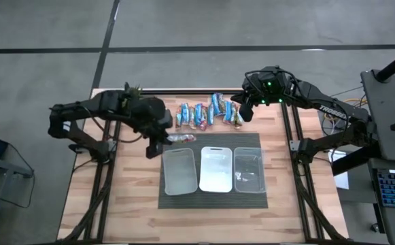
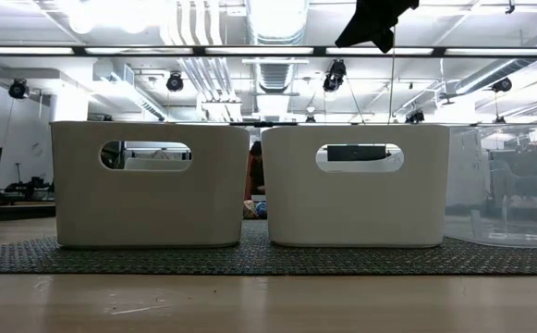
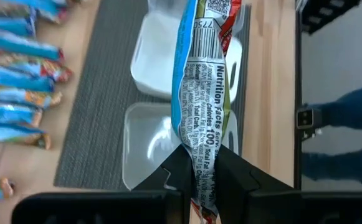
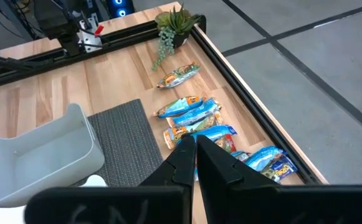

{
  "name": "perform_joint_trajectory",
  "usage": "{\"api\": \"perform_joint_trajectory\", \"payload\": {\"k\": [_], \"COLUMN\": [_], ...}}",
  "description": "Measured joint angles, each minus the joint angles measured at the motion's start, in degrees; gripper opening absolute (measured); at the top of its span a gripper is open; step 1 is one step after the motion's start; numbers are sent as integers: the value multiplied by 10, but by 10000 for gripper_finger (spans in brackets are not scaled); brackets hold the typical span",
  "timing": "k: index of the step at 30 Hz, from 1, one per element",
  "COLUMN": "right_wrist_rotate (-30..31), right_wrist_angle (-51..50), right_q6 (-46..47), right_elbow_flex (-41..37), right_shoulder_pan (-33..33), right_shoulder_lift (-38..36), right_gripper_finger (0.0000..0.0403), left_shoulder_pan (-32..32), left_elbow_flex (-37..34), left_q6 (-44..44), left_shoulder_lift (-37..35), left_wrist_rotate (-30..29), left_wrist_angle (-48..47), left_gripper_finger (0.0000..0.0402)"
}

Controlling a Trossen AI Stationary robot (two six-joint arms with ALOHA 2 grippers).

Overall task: Pick and place Granola Bars by type
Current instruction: Put the red granola bar into the gray bin

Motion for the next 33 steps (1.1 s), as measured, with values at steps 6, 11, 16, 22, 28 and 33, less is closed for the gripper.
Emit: {"api": "perform_joint_trajectory", "payload": {"k": [6,11,16,22,28,33], "right_wrist_rotate": [0,0,0,1,0,1], "right_wrist_angle": [0,0,-1,-1,-1,-3], "right_q6": [1,2,2,0,-5,-9], "right_elbow_flex": [0,0,0,0,0,0], "right_shoulder_pan": [0,0,0,0,0,0], "right_shoulder_lift": [0,0,0,0,0,0], "right_gripper_finger": [8,8,8,8,8,8], "left_shoulder_pan": [-6,-10,-16,-18,-18,-18], "left_elbow_flex": [0,0,-2,-44,-116,-162], "left_q6": [-17,-21,-17,-16,-20,-28], "left_shoulder_lift": [44,85,113,111,84,83], "left_wrist_rotate": [1,2,3,4,4,5], "left_wrist_angle": [-37,-47,-49,-62,-37,-1], "left_gripper_finger": [32,32,32,32,32,32]}}
